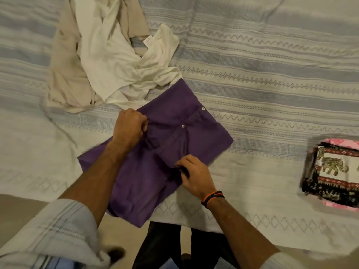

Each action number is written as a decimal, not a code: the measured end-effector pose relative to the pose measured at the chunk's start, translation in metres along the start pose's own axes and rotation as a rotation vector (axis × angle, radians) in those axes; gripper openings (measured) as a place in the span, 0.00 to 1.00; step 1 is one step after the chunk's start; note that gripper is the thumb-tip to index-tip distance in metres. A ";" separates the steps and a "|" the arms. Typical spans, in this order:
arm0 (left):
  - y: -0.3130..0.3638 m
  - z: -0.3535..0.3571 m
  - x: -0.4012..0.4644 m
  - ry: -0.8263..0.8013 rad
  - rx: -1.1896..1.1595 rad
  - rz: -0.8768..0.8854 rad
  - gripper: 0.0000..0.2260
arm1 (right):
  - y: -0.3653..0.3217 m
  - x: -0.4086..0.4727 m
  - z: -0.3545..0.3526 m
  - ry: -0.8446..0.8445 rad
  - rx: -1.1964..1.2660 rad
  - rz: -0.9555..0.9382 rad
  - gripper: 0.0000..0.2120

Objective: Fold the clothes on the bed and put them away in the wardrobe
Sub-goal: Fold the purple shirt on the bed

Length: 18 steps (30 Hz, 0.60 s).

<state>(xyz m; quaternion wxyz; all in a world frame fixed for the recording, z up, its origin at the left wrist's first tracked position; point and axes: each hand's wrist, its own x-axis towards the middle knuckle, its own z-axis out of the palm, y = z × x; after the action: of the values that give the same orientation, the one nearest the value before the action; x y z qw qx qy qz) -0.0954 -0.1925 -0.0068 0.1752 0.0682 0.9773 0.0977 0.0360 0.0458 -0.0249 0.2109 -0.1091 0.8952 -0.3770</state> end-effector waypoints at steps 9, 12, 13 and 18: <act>0.028 0.022 -0.021 -0.147 0.011 -0.043 0.21 | -0.009 0.004 0.005 -0.094 -0.080 0.247 0.29; 0.040 0.031 -0.022 -0.247 -0.016 -0.136 0.27 | 0.003 0.005 0.002 -0.305 -0.126 0.322 0.33; 0.041 0.033 -0.021 -0.324 -0.018 -0.184 0.28 | 0.007 0.005 0.000 -0.348 -0.090 0.344 0.33; 0.043 0.026 -0.007 -0.308 -0.105 -0.243 0.20 | 0.017 0.011 -0.024 0.088 0.230 0.504 0.19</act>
<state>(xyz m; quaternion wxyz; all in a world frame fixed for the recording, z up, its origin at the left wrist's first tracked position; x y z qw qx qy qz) -0.0753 -0.1474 -0.0193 0.3366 -0.0455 0.9335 0.1149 0.0142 0.0682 -0.0254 0.2701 0.1582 0.8537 -0.4163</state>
